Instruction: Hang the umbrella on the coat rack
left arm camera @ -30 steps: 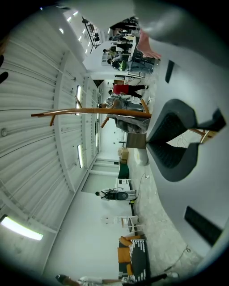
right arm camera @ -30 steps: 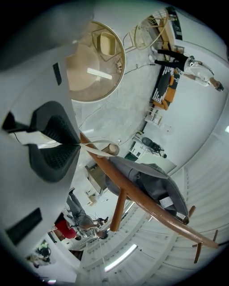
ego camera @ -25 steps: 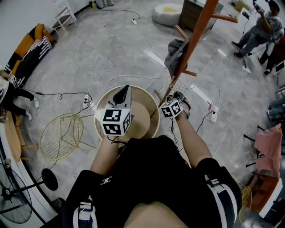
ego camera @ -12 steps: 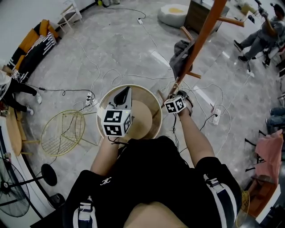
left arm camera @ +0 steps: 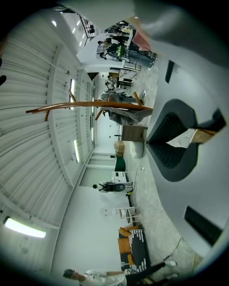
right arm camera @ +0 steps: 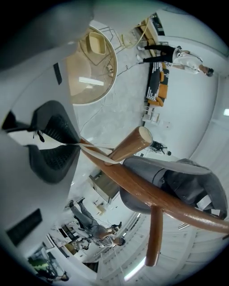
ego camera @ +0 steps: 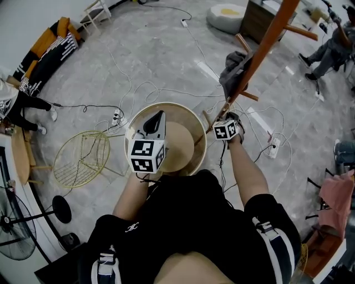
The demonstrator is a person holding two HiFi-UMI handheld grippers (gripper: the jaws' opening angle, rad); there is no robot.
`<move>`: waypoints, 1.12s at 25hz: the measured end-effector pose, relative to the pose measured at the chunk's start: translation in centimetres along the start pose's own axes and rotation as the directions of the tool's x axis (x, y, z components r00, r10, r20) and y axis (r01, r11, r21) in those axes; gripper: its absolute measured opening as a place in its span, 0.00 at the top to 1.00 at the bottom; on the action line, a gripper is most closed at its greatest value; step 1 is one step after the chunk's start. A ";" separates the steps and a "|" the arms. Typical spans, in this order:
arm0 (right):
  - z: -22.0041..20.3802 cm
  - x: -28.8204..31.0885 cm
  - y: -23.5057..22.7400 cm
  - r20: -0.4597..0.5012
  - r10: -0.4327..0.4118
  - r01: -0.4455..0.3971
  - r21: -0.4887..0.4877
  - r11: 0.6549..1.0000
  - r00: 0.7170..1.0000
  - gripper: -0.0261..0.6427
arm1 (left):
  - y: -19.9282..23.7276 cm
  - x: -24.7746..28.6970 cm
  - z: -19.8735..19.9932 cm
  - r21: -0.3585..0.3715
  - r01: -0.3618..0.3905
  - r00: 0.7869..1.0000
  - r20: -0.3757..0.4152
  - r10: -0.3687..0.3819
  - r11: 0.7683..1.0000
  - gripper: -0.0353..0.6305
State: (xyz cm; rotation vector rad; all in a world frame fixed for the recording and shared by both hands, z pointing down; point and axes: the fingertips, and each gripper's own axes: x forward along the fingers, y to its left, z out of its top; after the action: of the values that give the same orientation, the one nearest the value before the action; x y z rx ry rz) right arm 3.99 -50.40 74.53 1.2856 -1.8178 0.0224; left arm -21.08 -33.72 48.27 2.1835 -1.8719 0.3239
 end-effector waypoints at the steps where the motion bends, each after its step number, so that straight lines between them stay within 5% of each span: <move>1: 0.1 0.1 0.2 0.005 0.010 -0.010 0.014 1.000 1.000 0.91 | 0.2 -0.1 -0.1 -0.002 -0.004 1.000 -0.005 0.004 1.000 0.92; 13: 2.7 -6.5 -1.1 0.218 -0.066 0.015 0.229 0.973 0.974 0.94 | -0.1 -1.4 -0.7 -0.028 0.005 1.000 0.018 -0.005 1.000 0.92; 19: 6.7 -15.6 -3.7 0.420 -0.106 -0.061 0.364 0.929 0.901 0.94 | -1.9 -1.7 -0.3 -0.018 0.054 0.997 0.047 -0.053 0.998 0.92; 28: 12.1 -27.8 -5.0 0.596 -0.128 -0.157 0.403 0.902 0.793 0.94 | -5.7 -2.2 2.1 0.010 0.136 0.984 0.111 -0.136 0.991 0.92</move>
State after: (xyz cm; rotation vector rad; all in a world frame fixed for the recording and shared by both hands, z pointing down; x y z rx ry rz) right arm 2.14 -37.55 46.61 1.7348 -2.4835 0.0228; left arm -15.78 -31.54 45.33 2.3615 -1.7647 0.1819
